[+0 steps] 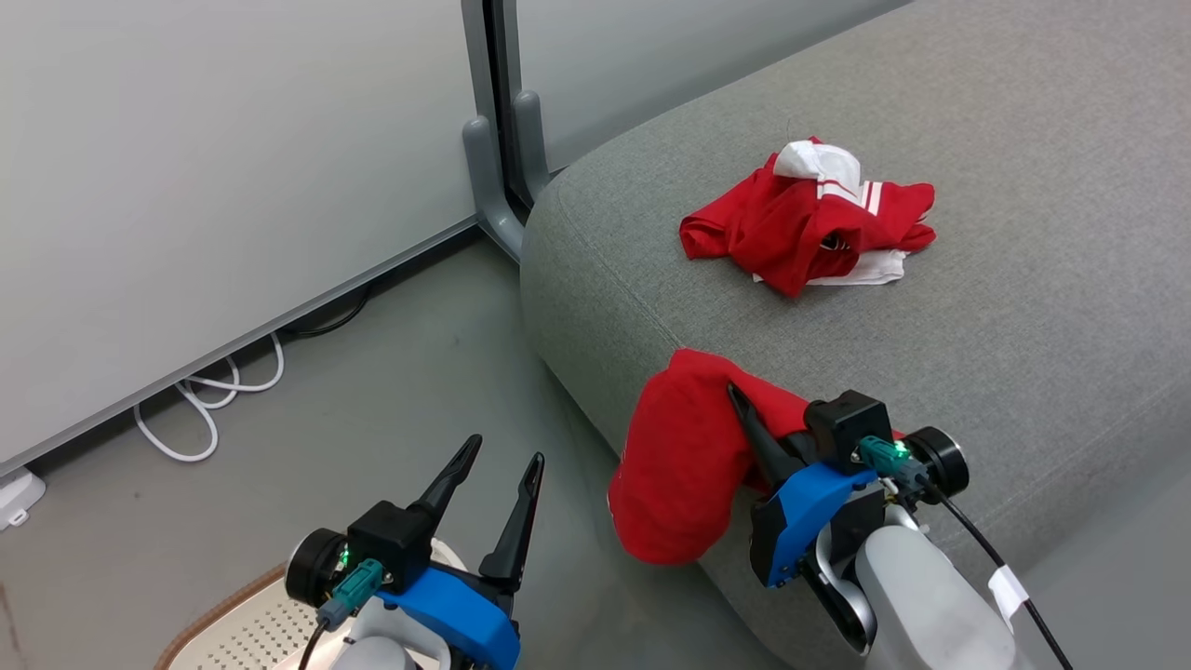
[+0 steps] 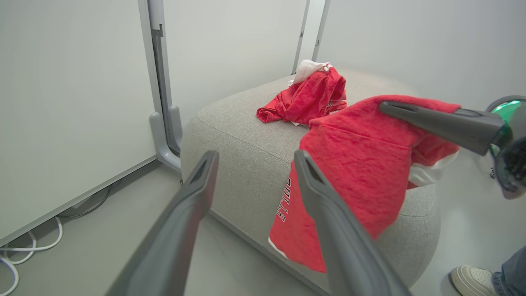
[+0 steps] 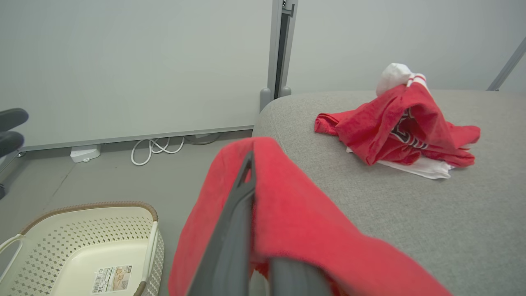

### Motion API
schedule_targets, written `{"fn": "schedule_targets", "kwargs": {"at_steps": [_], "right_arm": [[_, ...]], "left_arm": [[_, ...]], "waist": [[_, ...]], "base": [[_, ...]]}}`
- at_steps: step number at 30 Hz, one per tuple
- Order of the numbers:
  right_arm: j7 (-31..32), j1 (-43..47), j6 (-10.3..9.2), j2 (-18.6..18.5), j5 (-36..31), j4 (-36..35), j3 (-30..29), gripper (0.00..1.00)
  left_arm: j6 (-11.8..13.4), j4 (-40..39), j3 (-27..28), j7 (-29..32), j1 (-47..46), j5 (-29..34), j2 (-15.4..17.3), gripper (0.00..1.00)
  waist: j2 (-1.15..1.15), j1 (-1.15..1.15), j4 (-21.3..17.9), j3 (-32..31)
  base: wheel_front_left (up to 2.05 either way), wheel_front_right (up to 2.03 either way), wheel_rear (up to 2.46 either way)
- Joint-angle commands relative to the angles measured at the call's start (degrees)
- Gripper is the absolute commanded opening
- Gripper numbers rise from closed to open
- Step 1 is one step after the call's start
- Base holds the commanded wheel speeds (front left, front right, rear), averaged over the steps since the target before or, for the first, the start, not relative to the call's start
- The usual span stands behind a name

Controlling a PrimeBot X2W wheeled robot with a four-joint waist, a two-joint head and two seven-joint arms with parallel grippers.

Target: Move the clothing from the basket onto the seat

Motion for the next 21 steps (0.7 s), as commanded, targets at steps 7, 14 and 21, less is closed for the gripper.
{"fn": "schedule_targets", "kwargs": {"at_steps": [7, 14, 21], "right_arm": [[0.1, -2.4, -0.04, 0.0, 1.7, -0.4, -2.0, 0.0], [4.1, -13.8, -0.04, 0.0, 1.6, 1.5, -5.6, 0.0], [8.2, -29.1, -0.04, -3.3, 6.4, 3.6, -11.9, 0.0]], "left_arm": [[-0.2, -0.2, 0.1, -0.2, -0.6, 0.8, 0.4, 1.0], [-0.4, -1.4, -0.6, -0.2, -2.6, 1.8, 1.6, 1.0], [-0.5, -3.0, -2.5, -0.2, -6.6, 2.5, 3.0, 1.0]], "waist": [[0.0, 0.0, 2.1, 1.0], [0.0, 0.0, 4.4, 5.4], [0.0, 0.0, 7.6, 12.2]], "base": [[0.0, 0.0, 0.0], [0.0, 0.0, 0.0], [0.0, 0.0, 0.0]]}}
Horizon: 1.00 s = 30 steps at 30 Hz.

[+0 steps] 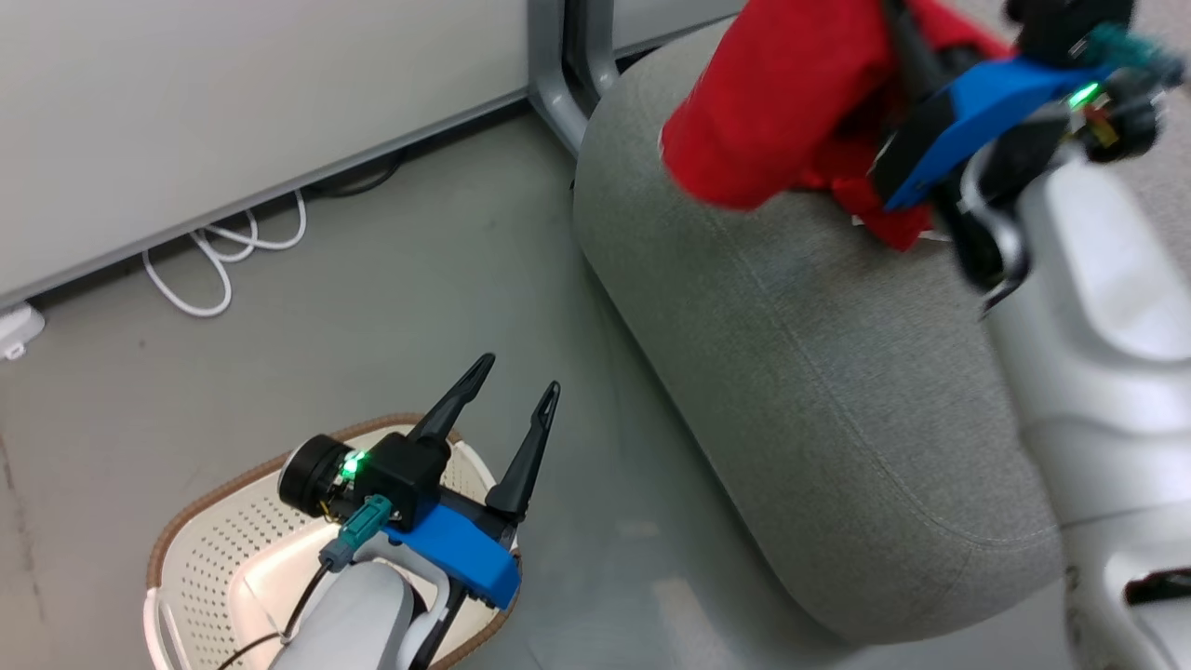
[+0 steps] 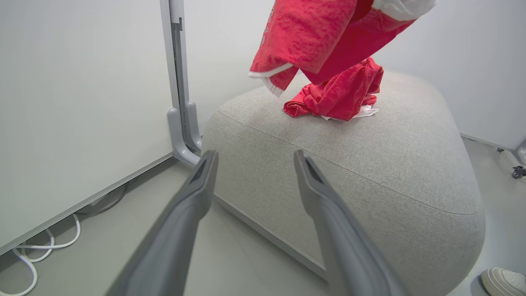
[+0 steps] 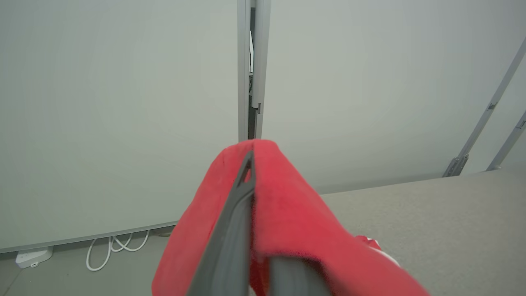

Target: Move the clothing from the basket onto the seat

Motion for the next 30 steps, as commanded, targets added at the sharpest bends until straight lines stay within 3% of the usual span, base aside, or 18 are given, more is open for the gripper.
{"fn": "schedule_targets", "kwargs": {"at_steps": [1, 6, 7, 12, 20, 28, 29, 30], "right_arm": [[0.5, -2.9, -0.04, -2.1, 0.1, 0.2, -0.8, 0.0], [1.1, -11.6, -0.05, -11.8, -0.3, 1.5, -8.3, 0.0], [1.2, -12.9, -0.04, -15.3, -1.1, 2.0, -11.2, 0.0], [-0.5, -10.0, -0.04, -21.4, -3.0, 4.3, -18.4, 0.0], [-5.5, -2.0, -0.04, -20.3, -4.4, 11.3, -27.7, 0.0], [-9.7, 0.9, -0.04, -17.2, -6.9, 17.4, -28.5, 0.0], [-9.8, 0.8, -0.04, -17.1, -7.3, 17.9, -28.1, 0.02], [-10.2, 0.6, -0.04, -17.0, -7.6, 18.2, -27.8, 0.11]], "left_arm": [[-0.2, -0.5, -0.6, -0.2, -1.5, 0.3, 0.7, 1.0], [-0.2, -2.4, -4.1, -0.2, -5.7, -0.2, 1.5, 1.0], [-0.2, -3.8, -4.1, -0.2, -7.1, -0.4, 1.9, 1.0], [-0.3, -6.7, -4.8, -0.2, -8.8, 0.1, 3.2, 1.0], [-0.3, -8.2, -5.0, -0.2, -9.2, 0.3, 5.4, 1.0], [0.0, -7.7, -4.8, -0.2, -8.0, -0.3, 6.6, 1.0], [0.0, -7.7, -4.8, -0.2, -7.7, -0.5, 6.5, 1.0], [0.0, -7.6, -4.7, -0.2, -7.5, -0.7, 6.5, 1.0]], "waist": [[0.0, -0.01, 2.8, 4.0], [0.0, -0.01, 6.6, 9.0], [0.0, -0.01, 8.1, 11.2], [0.0, -0.01, 10.3, 15.2], [0.0, -0.01, 11.0, 17.8], [0.0, -0.01, 9.6, 15.9], [0.0, -0.01, 9.4, 15.4], [0.0, -0.01, 9.3, 14.9]], "base": [[0.0, 0.0, 0.0], [0.0, 0.0, 0.0], [0.0, 0.0, 0.0], [0.0, 0.0, 0.0], [0.0, 0.0, 0.0], [0.0, 0.0, 0.0], [0.0, 0.0, 0.0], [0.0, 0.0, 0.0]]}}
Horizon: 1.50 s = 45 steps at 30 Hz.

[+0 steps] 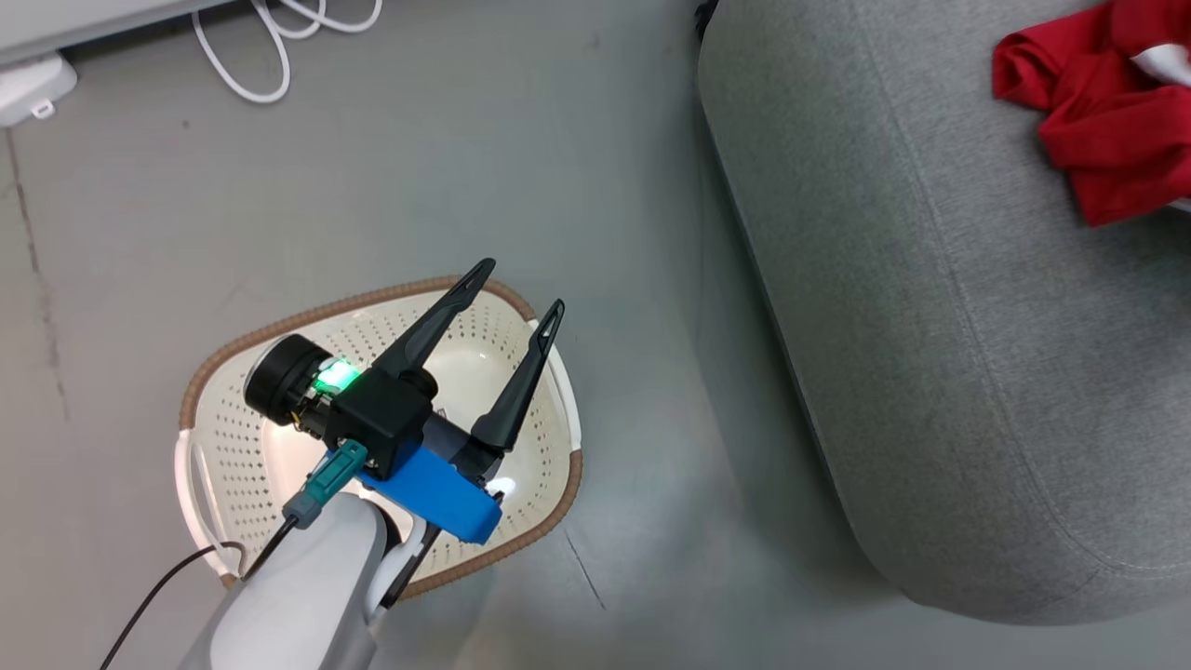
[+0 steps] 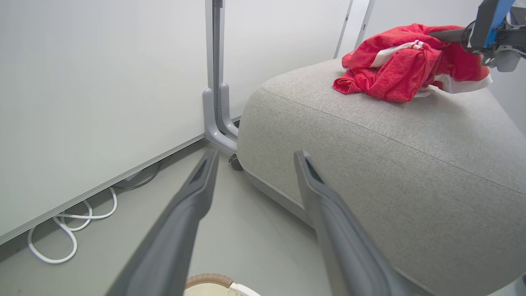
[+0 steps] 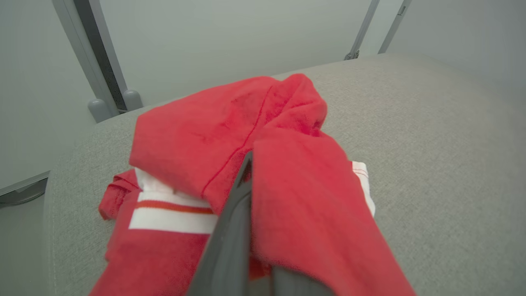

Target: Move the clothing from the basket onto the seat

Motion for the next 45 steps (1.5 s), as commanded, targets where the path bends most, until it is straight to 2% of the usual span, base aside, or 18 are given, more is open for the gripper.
{"fn": "schedule_targets", "kwargs": {"at_steps": [1, 2, 10, 17, 21, 25, 36, 40, 45], "right_arm": [[-0.6, 0.1, -0.04, 0.4, -0.9, 0.4, 0.8, 0.94], [-0.5, 0.1, -0.04, 0.5, -1.2, 0.7, 1.4, 1.0], [-1.4, 4.1, -0.04, 1.1, -3.6, -0.1, 6.4, 1.0], [-1.8, 12.1, -0.04, 2.9, -3.4, -5.4, 11.5, 1.0], [-1.3, 18.9, -0.04, 4.0, -2.8, -11.6, 13.8, 1.0], [-0.1, 27.2, -0.05, 6.2, -3.3, -20.9, 14.0, 1.0], [7.5, 47.7, -0.05, 15.8, -7.2, -47.9, 12.6, 1.0], [9.6, 52.6, -0.05, 18.1, -7.7, -54.1, 12.7, 1.0], [11.2, 56.2, -0.05, 19.6, -7.6, -58.5, 13.0, 1.0]], "left_arm": [[0.0, 0.1, 0.3, -0.2, 0.9, -0.4, 0.1, 1.0], [0.0, 0.2, 0.4, -0.2, 1.1, -0.6, 0.0, 1.0], [0.6, 1.0, 2.3, -0.2, 5.4, -2.3, -2.0, 1.0], [0.8, 2.1, 5.2, -0.2, 12.4, -3.9, -4.7, 1.0], [0.9, 2.7, 7.3, -0.2, 15.7, -4.2, -5.8, 1.0], [1.1, 2.7, 10.3, -0.2, 19.0, -4.4, -6.4, 1.0], [1.9, 2.3, 19.4, -0.2, 24.8, -4.2, -7.5, 1.0], [2.0, 1.9, 22.8, -0.2, 26.0, -4.4, -7.8, 1.0], [1.7, 2.1, 26.2, -0.2, 26.8, -4.3, -7.9, 1.0]], "waist": [[0.0, -0.01, -0.5, -1.3], [0.0, -0.01, -0.5, -2.0], [0.0, -0.01, 0.5, -10.5], [0.0, -0.01, 3.3, -19.5], [0.0, -0.01, 5.7, -23.1], [0.0, -0.01, 7.9, -25.9], [0.0, -0.01, 12.8, -29.9], [0.0, -0.01, 13.9, -30.1], [0.0, -0.01, 14.8, -30.2]], "base": [[0.0, 0.0, 0.0], [0.0, 0.0, 0.0], [0.0, 0.0, 0.0], [0.0, 0.0, 0.0], [0.0, 0.0, 0.0], [0.0, 0.0, 0.0], [0.0, 0.0, 0.0], [0.0, 0.0, 0.0], [0.0, 0.0, 0.0]]}}
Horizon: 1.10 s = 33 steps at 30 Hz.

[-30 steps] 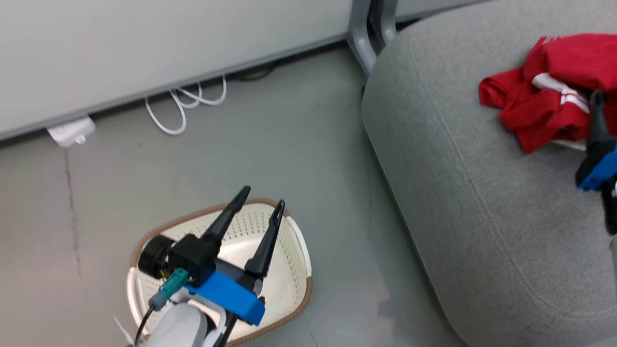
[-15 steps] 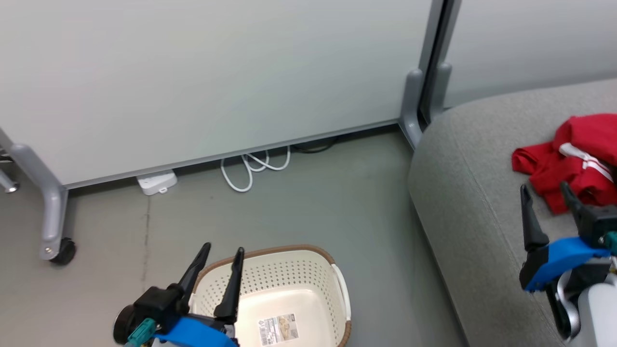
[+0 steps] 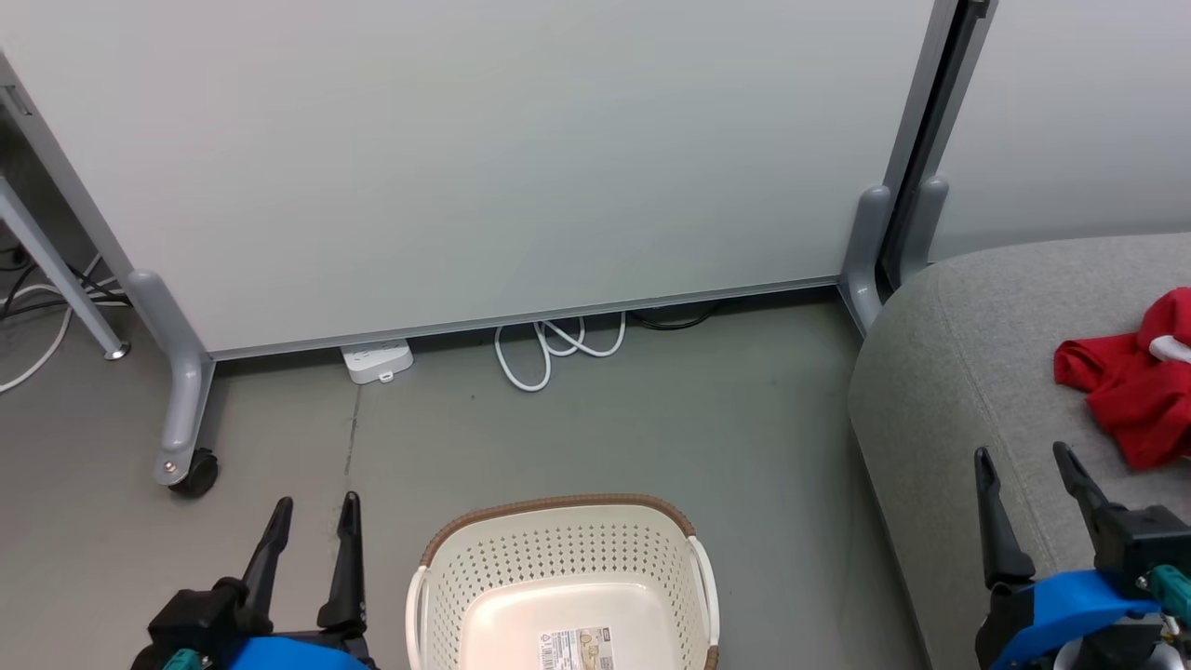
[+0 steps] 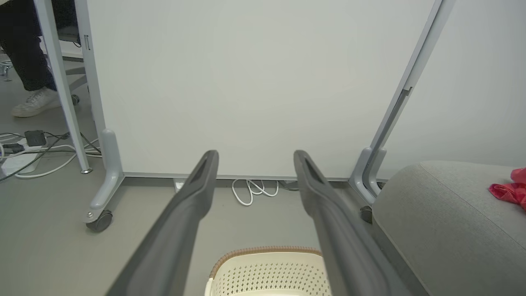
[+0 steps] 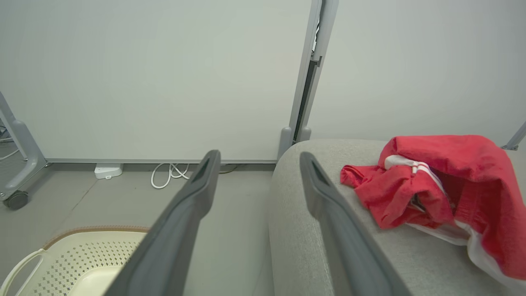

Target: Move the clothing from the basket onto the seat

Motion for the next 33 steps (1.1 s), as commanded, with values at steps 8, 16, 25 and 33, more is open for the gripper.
{"fn": "schedule_targets", "kwargs": {"at_steps": [8, 16, 25, 33], "right_arm": [[0.7, 3.1, -0.06, 1.1, 0.0, -2.7, 1.9, 1.0], [0.5, 3.4, -0.06, 1.2, 0.1, -2.3, 2.9, 1.0], [0.5, 3.3, -0.06, 1.2, 0.6, -1.8, 3.8, 1.0], [0.6, 2.7, 0.03, 1.1, 1.0, -0.5, 3.9, 0.0]], "left_arm": [[-0.5, 1.2, 3.5, -0.2, 1.9, 0.9, -0.1, 1.0], [-1.1, 2.0, 3.8, -0.2, 1.5, 1.4, -0.3, 1.0], [-1.6, 2.5, 3.2, -0.2, 1.1, 1.4, -0.5, 1.0], [-1.6, 3.6, 3.2, 0.2, 1.2, 0.9, -1.1, 0.0]], "waist": [[0.0, 0.01, 0.5, 0.0], [0.0, 0.01, 1.1, -0.2], [0.0, 0.01, 1.6, -0.4], [0.0, 0.01, 1.6, -0.4]], "base": [[0.0, 0.0, 0.0], [0.0, 0.0, 0.0], [0.0, 0.0, 0.0], [0.0, 0.0, 0.0]]}}
